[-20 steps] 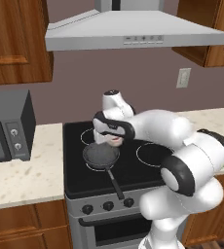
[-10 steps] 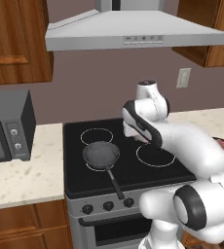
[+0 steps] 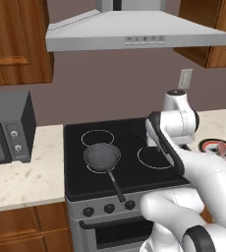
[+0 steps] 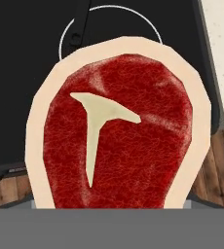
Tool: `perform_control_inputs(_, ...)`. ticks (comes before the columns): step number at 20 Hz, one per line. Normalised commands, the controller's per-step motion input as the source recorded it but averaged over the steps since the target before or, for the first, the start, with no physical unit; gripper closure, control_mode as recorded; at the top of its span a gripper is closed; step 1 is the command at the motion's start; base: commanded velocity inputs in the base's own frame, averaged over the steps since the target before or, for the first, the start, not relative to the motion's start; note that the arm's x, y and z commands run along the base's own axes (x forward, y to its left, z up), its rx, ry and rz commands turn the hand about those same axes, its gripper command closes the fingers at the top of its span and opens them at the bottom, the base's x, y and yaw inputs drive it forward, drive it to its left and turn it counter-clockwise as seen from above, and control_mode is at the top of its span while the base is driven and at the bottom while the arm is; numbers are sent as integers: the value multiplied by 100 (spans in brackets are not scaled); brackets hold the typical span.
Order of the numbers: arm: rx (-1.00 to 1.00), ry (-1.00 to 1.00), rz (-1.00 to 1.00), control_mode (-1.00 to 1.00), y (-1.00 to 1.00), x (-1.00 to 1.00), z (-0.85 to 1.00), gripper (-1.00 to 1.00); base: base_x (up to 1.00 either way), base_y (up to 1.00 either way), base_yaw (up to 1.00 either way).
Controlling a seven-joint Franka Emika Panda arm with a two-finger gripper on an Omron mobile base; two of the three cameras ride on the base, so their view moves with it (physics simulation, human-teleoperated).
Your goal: Place one of the steaks on the plate and the other in the bowl. Then place the bowl in the fridge.
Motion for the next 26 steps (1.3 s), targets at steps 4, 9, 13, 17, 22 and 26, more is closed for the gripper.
perform_control_inputs(4,0,1,-1,-100,-10,0,2,100,0,0,0)
perform_control_inputs(9,0,0,0,-100,0,0,0,100,0,0,0)
perform_control_inputs(13,0,0,-1,-100,0,0,0,100,0,0,0)
perform_control_inputs(17,0,0,-1,100,-4,0,-1,100,5,-52,-1)
perform_control_inputs(22,0,0,0,100,0,0,0,100,0,-97,0)
perform_control_inputs(26,0,0,0,100,0,0,0,100,0,-94,0)
